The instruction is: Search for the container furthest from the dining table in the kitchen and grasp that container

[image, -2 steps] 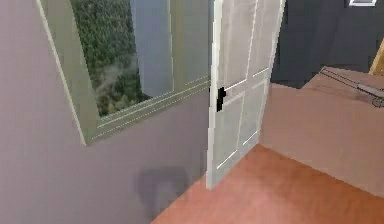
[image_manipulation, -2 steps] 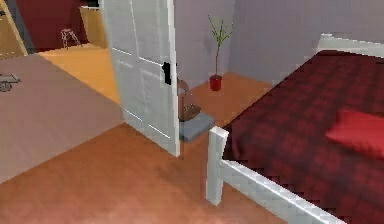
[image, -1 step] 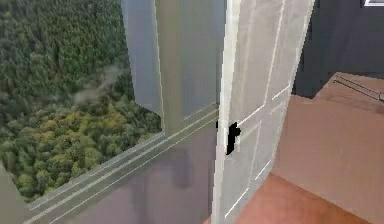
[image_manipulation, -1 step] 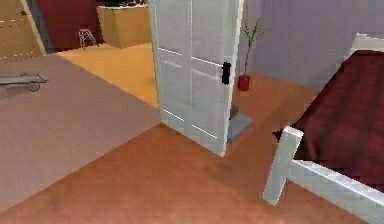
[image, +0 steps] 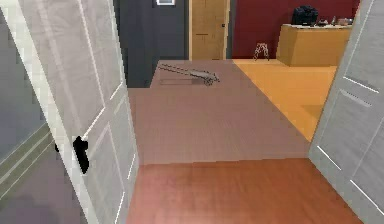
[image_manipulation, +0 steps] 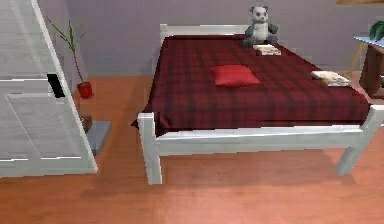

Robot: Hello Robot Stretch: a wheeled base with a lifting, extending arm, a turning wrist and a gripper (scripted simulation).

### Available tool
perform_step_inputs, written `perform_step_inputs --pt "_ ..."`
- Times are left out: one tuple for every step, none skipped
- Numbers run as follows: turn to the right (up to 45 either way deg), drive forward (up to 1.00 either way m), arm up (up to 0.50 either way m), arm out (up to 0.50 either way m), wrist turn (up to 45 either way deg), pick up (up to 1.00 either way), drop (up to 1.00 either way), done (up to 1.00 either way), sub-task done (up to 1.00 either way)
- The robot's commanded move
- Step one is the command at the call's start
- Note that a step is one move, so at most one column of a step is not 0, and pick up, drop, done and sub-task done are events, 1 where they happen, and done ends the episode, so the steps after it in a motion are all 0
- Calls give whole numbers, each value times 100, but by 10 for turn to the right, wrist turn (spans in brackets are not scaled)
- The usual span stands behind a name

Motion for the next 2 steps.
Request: perform_step_inputs --pt "150 0 0 0 0 0 0 0 0" --pt "0 80 0 0 0 0 0 0 0"
